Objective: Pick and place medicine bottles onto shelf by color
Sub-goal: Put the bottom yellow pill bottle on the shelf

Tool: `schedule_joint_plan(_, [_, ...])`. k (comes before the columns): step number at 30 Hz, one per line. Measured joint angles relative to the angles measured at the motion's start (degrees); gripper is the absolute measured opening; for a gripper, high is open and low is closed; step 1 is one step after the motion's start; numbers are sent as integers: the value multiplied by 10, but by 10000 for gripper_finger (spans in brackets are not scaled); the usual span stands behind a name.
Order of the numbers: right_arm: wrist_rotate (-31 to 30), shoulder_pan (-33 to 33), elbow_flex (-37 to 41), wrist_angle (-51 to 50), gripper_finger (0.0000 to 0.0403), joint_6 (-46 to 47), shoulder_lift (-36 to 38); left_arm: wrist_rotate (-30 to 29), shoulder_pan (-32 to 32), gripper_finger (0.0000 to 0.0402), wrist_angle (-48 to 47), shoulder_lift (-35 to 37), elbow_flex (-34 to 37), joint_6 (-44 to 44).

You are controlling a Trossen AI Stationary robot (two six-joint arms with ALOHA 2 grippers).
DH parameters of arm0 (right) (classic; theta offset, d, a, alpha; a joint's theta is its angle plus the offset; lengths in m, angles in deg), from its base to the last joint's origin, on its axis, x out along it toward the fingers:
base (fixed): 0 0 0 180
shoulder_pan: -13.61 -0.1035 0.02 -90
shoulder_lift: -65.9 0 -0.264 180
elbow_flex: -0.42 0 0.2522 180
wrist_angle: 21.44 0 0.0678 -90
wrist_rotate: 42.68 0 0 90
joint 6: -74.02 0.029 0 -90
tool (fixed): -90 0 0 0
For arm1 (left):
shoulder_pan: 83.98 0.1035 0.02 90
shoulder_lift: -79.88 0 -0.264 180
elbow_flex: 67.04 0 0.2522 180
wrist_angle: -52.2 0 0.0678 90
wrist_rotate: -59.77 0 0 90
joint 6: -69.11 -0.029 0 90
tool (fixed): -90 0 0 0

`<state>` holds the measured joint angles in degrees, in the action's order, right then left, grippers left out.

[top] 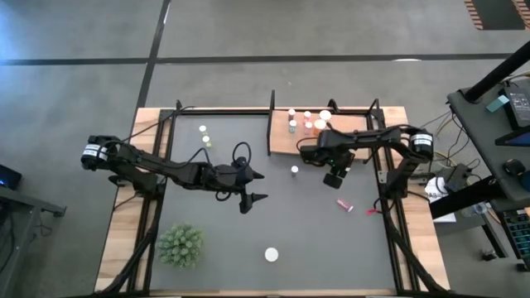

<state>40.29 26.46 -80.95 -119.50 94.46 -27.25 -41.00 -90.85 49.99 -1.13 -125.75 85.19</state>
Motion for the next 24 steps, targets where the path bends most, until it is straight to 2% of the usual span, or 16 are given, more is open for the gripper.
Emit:
schedule_joint_plan(13, [16, -35, 11, 43, 121, -24, -22, 0, 0, 325, 5, 0, 0, 0])
schedule_joint_plan(24, [45, -38, 11, 73, 125, -46, -23, 0, 1, 325, 9, 0, 0, -1])
